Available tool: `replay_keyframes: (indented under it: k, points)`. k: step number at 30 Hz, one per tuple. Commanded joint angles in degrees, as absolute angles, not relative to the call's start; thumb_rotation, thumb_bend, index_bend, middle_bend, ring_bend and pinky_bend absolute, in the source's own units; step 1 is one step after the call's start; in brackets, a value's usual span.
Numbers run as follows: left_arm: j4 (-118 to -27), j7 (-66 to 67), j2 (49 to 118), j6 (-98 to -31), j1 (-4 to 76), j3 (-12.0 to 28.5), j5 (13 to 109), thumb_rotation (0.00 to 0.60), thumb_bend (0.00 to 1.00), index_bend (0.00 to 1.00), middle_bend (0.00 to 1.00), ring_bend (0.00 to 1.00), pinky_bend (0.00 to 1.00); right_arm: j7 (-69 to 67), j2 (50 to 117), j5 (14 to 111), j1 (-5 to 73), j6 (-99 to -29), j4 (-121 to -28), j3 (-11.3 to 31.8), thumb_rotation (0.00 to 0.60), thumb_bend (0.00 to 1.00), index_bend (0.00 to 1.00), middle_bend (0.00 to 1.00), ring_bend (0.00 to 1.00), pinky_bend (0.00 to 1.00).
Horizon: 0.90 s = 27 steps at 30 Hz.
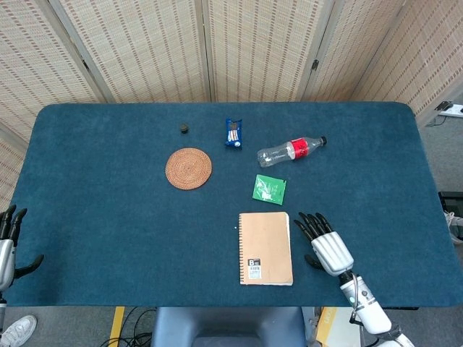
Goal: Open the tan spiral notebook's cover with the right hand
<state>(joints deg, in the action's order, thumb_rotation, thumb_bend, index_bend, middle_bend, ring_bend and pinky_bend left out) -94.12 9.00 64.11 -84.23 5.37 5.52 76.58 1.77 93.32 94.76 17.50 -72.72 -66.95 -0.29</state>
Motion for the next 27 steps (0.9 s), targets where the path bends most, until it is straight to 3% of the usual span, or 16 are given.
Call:
replay_keyframes:
  k: [1, 27]
  points:
    - [-94.45, 8.26, 63.67, -83.72, 5.3, 5.38, 76.53, 0.6, 0.22, 0.07, 0.0, 0.0, 0.14, -0.35, 95.09, 95.08, 17.98, -73.67, -64.86, -0.09, 0.6, 0.32, 0.0, 0.03, 0.0, 0.0]
    - [-95.29, 7.15, 62.94, -84.64, 4.54, 5.12, 77.61, 0.6, 0.22, 0.06, 0.0, 0.0, 0.14, -5.13, 98.3, 93.8, 21.08, -71.44, -60.84, -0.74, 0.6, 0.32, 0.0, 0.03, 0.0, 0.0]
